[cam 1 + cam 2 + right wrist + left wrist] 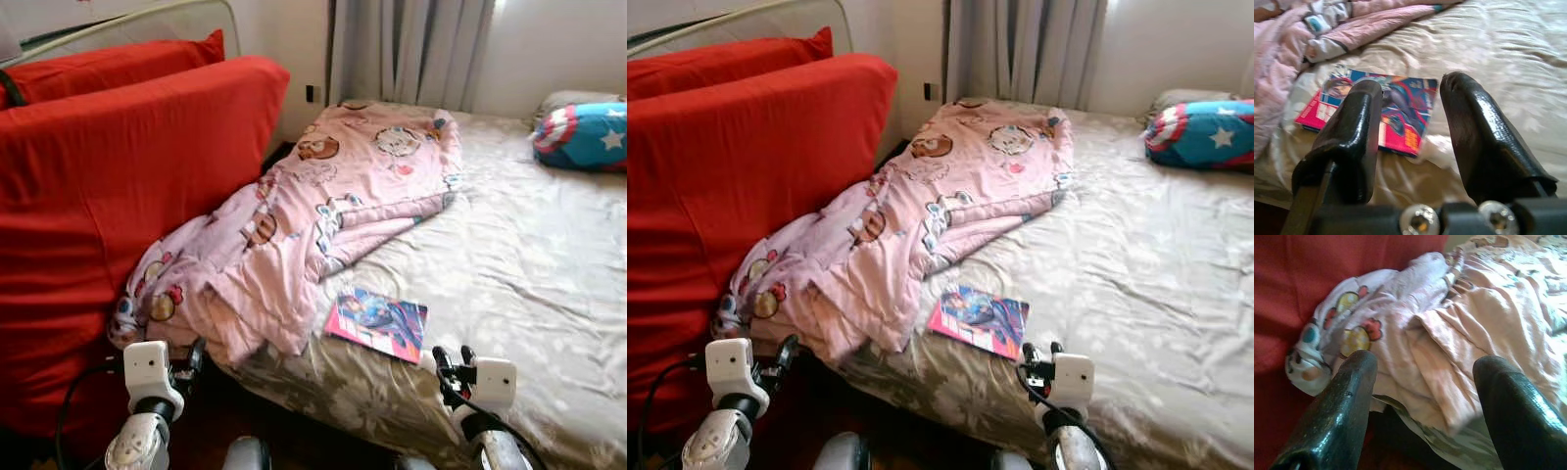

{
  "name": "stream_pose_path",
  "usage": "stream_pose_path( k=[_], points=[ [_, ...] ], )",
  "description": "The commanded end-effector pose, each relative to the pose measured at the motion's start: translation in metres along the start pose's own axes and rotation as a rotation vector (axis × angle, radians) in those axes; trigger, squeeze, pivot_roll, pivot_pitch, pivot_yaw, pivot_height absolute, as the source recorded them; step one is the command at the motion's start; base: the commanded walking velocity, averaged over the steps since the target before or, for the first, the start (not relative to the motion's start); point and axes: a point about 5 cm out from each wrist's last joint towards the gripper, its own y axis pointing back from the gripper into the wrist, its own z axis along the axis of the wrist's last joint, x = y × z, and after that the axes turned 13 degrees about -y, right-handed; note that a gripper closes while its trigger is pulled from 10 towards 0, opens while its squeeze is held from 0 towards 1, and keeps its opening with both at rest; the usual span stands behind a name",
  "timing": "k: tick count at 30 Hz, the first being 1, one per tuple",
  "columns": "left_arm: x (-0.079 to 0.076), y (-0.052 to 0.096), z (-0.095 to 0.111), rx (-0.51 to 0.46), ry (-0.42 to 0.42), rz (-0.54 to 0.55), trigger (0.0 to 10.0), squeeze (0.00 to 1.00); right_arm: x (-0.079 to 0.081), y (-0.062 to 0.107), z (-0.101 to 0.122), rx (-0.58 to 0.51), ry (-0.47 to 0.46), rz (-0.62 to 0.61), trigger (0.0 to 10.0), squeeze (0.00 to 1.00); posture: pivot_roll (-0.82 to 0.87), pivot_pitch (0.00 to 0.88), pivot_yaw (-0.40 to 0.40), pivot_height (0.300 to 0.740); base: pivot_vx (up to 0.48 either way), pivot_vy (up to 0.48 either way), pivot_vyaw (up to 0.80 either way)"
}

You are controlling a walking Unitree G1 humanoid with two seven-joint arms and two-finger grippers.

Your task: Clean up the room

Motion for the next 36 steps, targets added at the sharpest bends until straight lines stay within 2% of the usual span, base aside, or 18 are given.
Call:
stream_pose_path(
  k=[1,24,30,31,32,33,36],
  points=[
    [0.002,0.001,0.000,0.011,-0.018,-0.013,10.0,0.00,0.002,0.000,-0.002,0.012,-0.015,0.005,10.0,0.00,0.04,0.000,0.017,0.613,0.341,0.000,0.00],
    [0.006,-0.005,0.006,0.010,-0.038,-0.031,10.0,0.00,0.007,-0.007,-0.010,0.065,-0.037,0.008,10.0,0.00,0.06,0.000,0.047,0.613,0.340,0.000,0.00],
    [0.008,-0.004,0.008,0.009,-0.051,-0.038,10.0,0.00,0.002,-0.010,-0.017,0.116,-0.101,-0.040,10.0,0.00,0.07,0.000,0.066,0.613,0.000,0.000,0.00],
    [0.009,-0.004,0.008,0.010,-0.058,-0.047,10.0,0.00,0.001,-0.011,-0.020,0.142,-0.111,-0.044,10.0,0.45,0.07,0.000,0.072,0.613,0.000,0.000,0.00],
    [0.009,-0.004,0.008,0.010,-0.058,-0.047,10.0,0.00,0.001,-0.011,-0.020,0.142,-0.111,-0.044,10.0,0.45,0.07,0.000,0.072,0.613,0.000,0.000,0.00],
    [0.010,-0.002,0.008,0.013,-0.070,-0.058,10.0,0.00,-0.001,-0.011,-0.025,0.182,-0.114,-0.055,10.0,1.00,0.08,0.000,0.074,0.613,0.000,0.000,0.00],
    [0.012,-0.001,0.009,0.011,-0.074,-0.063,10.0,0.00,-0.004,-0.014,-0.027,0.210,-0.133,-0.103,10.0,1.00,0.09,0.000,0.076,0.613,0.000,0.000,0.00]
  ],
)
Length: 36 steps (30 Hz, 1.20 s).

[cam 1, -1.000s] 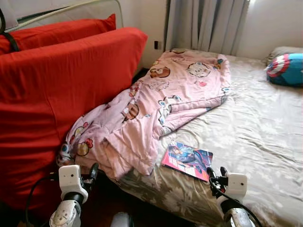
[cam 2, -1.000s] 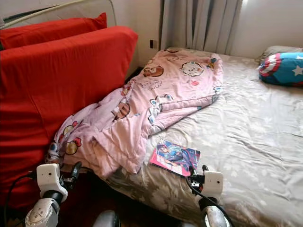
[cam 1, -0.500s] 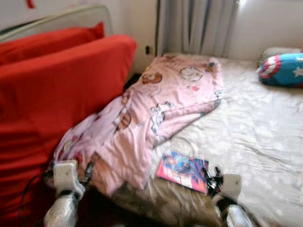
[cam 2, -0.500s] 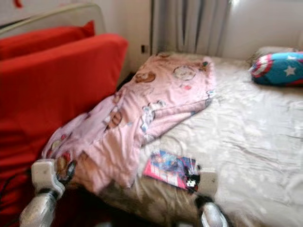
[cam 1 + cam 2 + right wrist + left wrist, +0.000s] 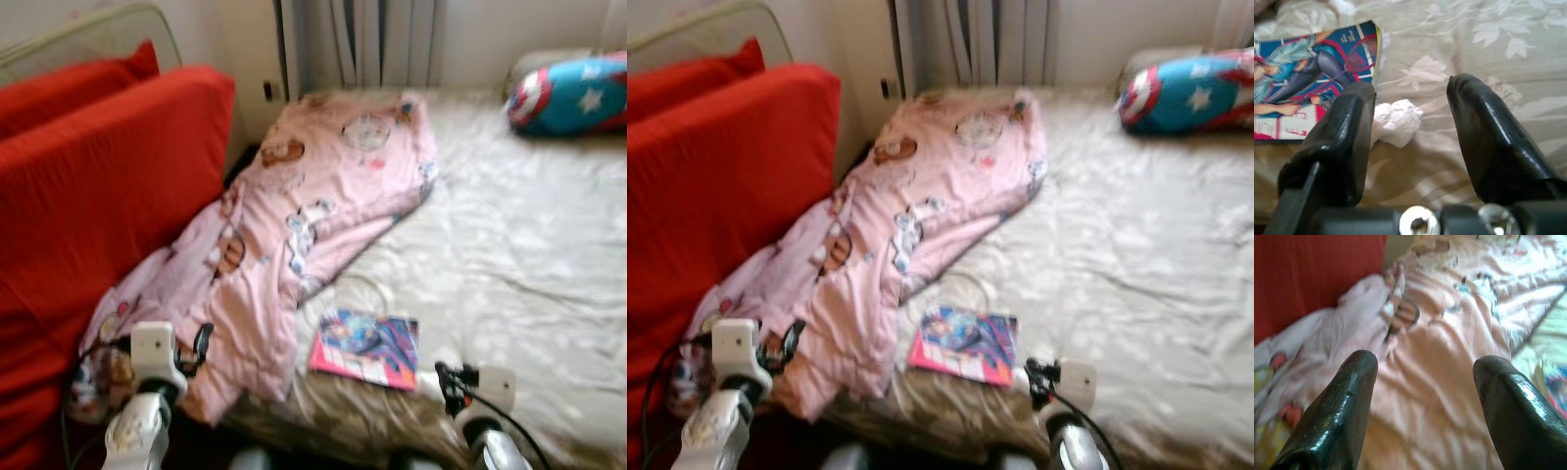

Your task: Clean up the room

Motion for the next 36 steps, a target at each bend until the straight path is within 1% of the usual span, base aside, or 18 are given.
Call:
stream_pose_path(
  k=[1,4,7,8,10,13,14,18,19,21,23,24,25,26,27,29,31,36],
  points=[
    [0.008,0.001,0.001,0.009,-0.027,-0.003,10.0,0.00,0.007,-0.007,-0.001,0.032,-0.048,-0.024,10.0,1.00,0.11,0.000,0.078,0.613,0.000,0.000,0.00],
    [0.007,0.000,0.006,-0.006,-0.038,-0.023,10.0,0.00,0.010,-0.011,0.002,0.042,-0.085,-0.027,10.0,1.00,0.13,0.001,0.082,0.613,0.000,0.000,0.00],
    [0.008,-0.004,0.013,-0.021,-0.050,-0.047,10.0,0.00,0.018,-0.019,0.009,0.050,-0.087,-0.023,10.0,1.00,0.13,0.021,0.088,0.613,0.000,0.000,0.00],
    [0.008,-0.005,0.014,-0.024,-0.052,-0.053,10.0,0.00,0.020,-0.021,0.010,0.052,-0.091,-0.021,10.0,1.00,0.13,0.044,0.092,0.613,0.000,0.000,0.00],
    [0.008,-0.004,0.014,-0.022,-0.057,-0.059,10.0,0.00,0.021,-0.023,0.012,0.056,-0.092,-0.029,10.0,1.00,0.14,0.039,0.095,0.613,0.000,0.000,0.00],
    [0.011,-0.004,0.021,-0.033,-0.064,-0.067,10.0,0.00,0.023,-0.030,0.022,0.035,-0.175,-0.078,10.0,1.00,0.16,0.055,0.098,0.613,0.000,0.000,0.00],
    [0.011,-0.004,0.021,-0.033,-0.064,-0.067,10.0,0.00,0.023,-0.030,0.022,0.035,-0.175,-0.078,10.0,1.00,0.16,0.055,0.098,0.613,0.000,0.000,0.00],
    [0.016,0.003,0.020,-0.025,-0.075,-0.061,10.0,0.00,0.025,-0.033,0.027,0.021,-0.192,-0.091,10.0,1.00,0.17,0.069,0.106,0.613,0.000,0.000,0.00],
    [0.018,0.009,0.016,-0.007,-0.090,-0.065,10.0,0.00,0.023,-0.034,0.032,0.000,-0.202,-0.112,10.0,1.00,0.17,0.080,0.109,0.613,0.000,0.000,0.00],
    [0.019,0.011,0.013,0.002,-0.094,-0.065,10.0,0.00,0.022,-0.034,0.034,-0.011,-0.207,-0.121,10.0,1.00,0.17,0.083,0.110,0.613,0.000,0.000,0.00],
    [0.022,0.017,0.009,0.023,-0.096,-0.060,10.0,0.00,0.017,-0.034,0.038,-0.036,-0.217,-0.159,10.0,1.00,0.16,0.085,0.108,0.613,0.000,0.000,0.00],
    [0.023,0.019,0.009,0.025,-0.097,-0.061,10.0,0.00,0.016,-0.034,0.039,-0.039,-0.215,-0.168,10.0,0.51,0.16,0.085,0.108,0.613,0.000,0.000,0.00],
    [0.023,0.020,0.009,0.028,-0.101,-0.063,10.0,0.00,0.014,-0.034,0.040,-0.042,-0.210,-0.175,10.0,0.51,0.16,0.087,0.104,0.613,0.000,0.000,0.00],
    [0.023,0.021,0.008,0.031,-0.104,-0.065,10.0,0.00,0.013,-0.034,0.041,-0.043,-0.208,-0.179,10.0,0.24,0.16,0.087,0.104,0.613,0.000,0.000,0.00],
    [0.024,0.023,0.006,0.039,-0.105,-0.062,10.0,0.00,0.009,-0.033,0.040,-0.040,-0.214,-0.197,10.0,0.00,0.15,0.093,0.101,0.613,0.000,0.000,0.00],
    [0.025,0.027,0.003,0.053,-0.105,-0.049,10.0,0.00,0.001,-0.030,0.038,-0.028,-0.242,-0.225,10.0,0.00,0.16,0.103,0.084,0.613,0.000,0.000,0.00],
    [0.024,0.028,0.006,0.046,-0.103,-0.048,10.0,0.00,-0.002,-0.029,0.034,0.017,-0.212,-0.230,10.0,0.00,0.17,0.109,0.075,0.613,0.000,0.000,0.00],
    [0.021,0.029,0.012,0.029,-0.091,-0.057,10.0,0.00,-0.001,-0.030,0.033,0.041,-0.200,-0.221,10.0,0.00,0.17,0.136,0.067,0.613,0.000,0.000,0.00]
  ],
)
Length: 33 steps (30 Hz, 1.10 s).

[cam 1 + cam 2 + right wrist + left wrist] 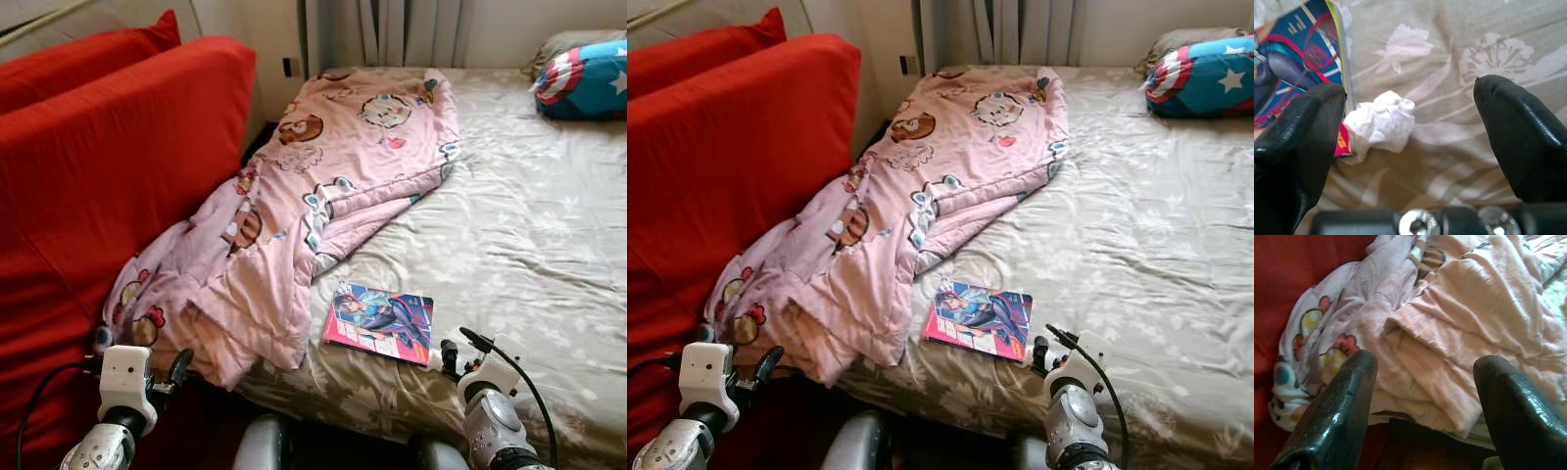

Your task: Clean up the room

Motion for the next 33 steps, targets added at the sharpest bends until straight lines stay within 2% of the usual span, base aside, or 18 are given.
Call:
stream_pose_path(
  k=[1,6,7,11,18,27,28,29,30,31,33],
  points=[
    [0.002,0.001,0.005,-0.007,-0.004,0.000,10.0,0.00,0.002,0.000,-0.002,0.026,0.005,-0.001,10.0,0.00,0.17,0.136,0.067,0.613,0.000,0.000,0.00],
    [-0.006,-0.002,0.012,-0.030,0.009,-0.029,10.0,0.00,0.005,-0.002,-0.001,0.032,-0.002,0.010,10.0,0.00,0.18,0.150,0.063,0.613,0.000,0.000,0.00],
    [-0.009,-0.006,0.020,-0.054,0.005,-0.041,10.0,0.00,0.009,-0.002,-0.001,0.042,0.001,0.029,10.0,0.00,0.19,0.169,0.064,0.613,0.000,0.000,0.00],
    [-0.005,-0.016,0.034,-0.086,0.039,-0.026,10.0,0.00,0.020,-0.002,-0.005,0.060,0.017,0.075,10.0,0.00,0.19,0.173,0.072,0.613,0.000,0.000,0.00],
    [-0.004,-0.016,0.046,-0.119,0.028,-0.032,10.0,0.00,0.023,-0.003,-0.006,0.072,0.015,0.076,10.0,0.00,0.22,0.186,0.074,0.613,0.000,0.000,0.00],
    [0.001,-0.002,0.041,-0.081,0.019,-0.017,10.0,0.00,0.023,-0.003,-0.007,0.085,0.008,0.055,10.0,0.00,0.25,0.206,0.074,0.613,0.000,0.000,0.00],
    [0.001,-0.001,0.041,-0.077,0.018,-0.015,10.0,0.00,0.025,-0.003,-0.007,0.089,0.009,0.060,3.1,0.00,0.25,0.206,0.074,0.613,0.000,0.000,0.00],
    [0.001,0.000,0.042,-0.076,0.007,-0.018,10.0,0.00,0.026,-0.004,-0.007,0.095,0.005,0.065,1.4,0.00,0.25,0.206,0.072,0.613,0.000,0.000,0.00],
    [0.001,0.000,0.042,-0.076,0.001,-0.021,10.0,0.00,0.027,-0.004,-0.007,0.097,0.004,0.067,1.4,0.00,0.25,0.206,0.072,0.613,0.000,0.000,0.00],
    [0.001,0.001,0.042,-0.077,-0.006,-0.024,10.0,0.00,0.027,-0.004,-0.008,0.100,0.003,0.068,0.0,0.00,0.25,0.207,0.072,0.613,0.000,0.000,0.00],
    [0.001,0.001,0.043,-0.076,-0.011,-0.026,10.0,0.00,0.031,-0.003,-0.009,0.108,0.010,0.089,0.0,0.00,0.25,0.207,0.072,0.613,0.000,0.000,0.00]
  ],
)
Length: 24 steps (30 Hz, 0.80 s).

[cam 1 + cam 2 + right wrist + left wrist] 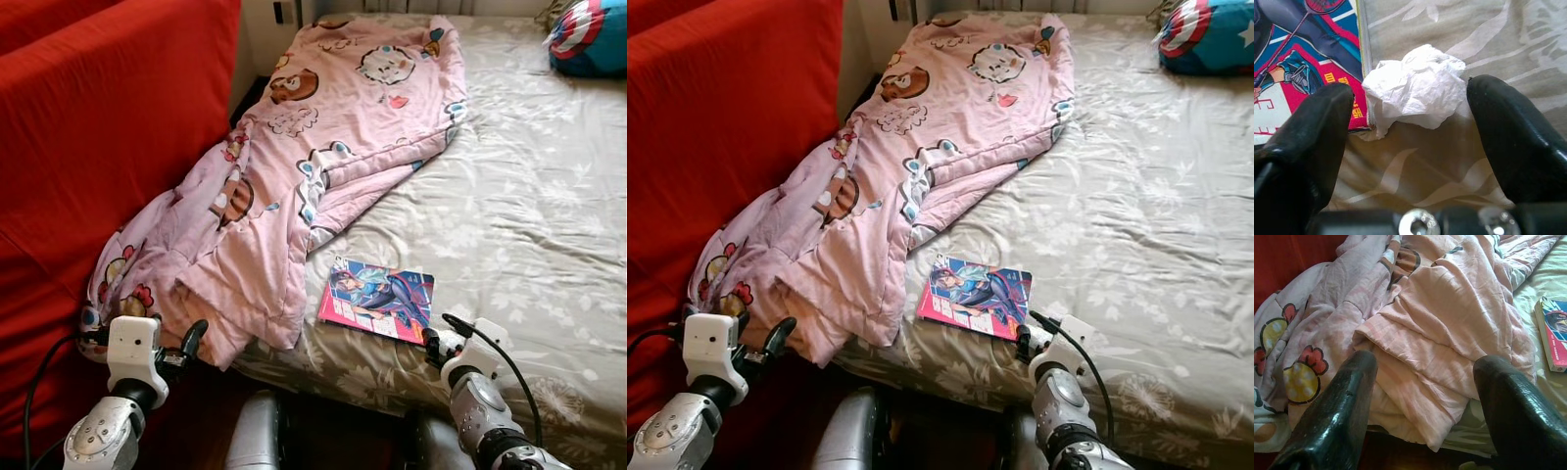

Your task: Clean up the room

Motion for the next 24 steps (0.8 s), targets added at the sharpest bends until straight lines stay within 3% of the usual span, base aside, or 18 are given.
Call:
stream_pose_path(
  k=[1,24],
  points=[
    [0.005,0.004,-0.001,0.017,-0.028,0.009,10.0,0.00,0.002,0.001,-0.010,0.048,0.005,0.006,0.0,0.00,0.25,0.210,0.073,0.613,0.000,0.000,0.00],
    [0.002,0.013,-0.005,0.036,-0.032,0.013,10.0,0.00,-0.004,0.005,-0.020,0.062,0.014,-0.003,0.0,0.00,0.26,0.196,0.072,0.613,0.000,0.000,0.00]
  ],
)
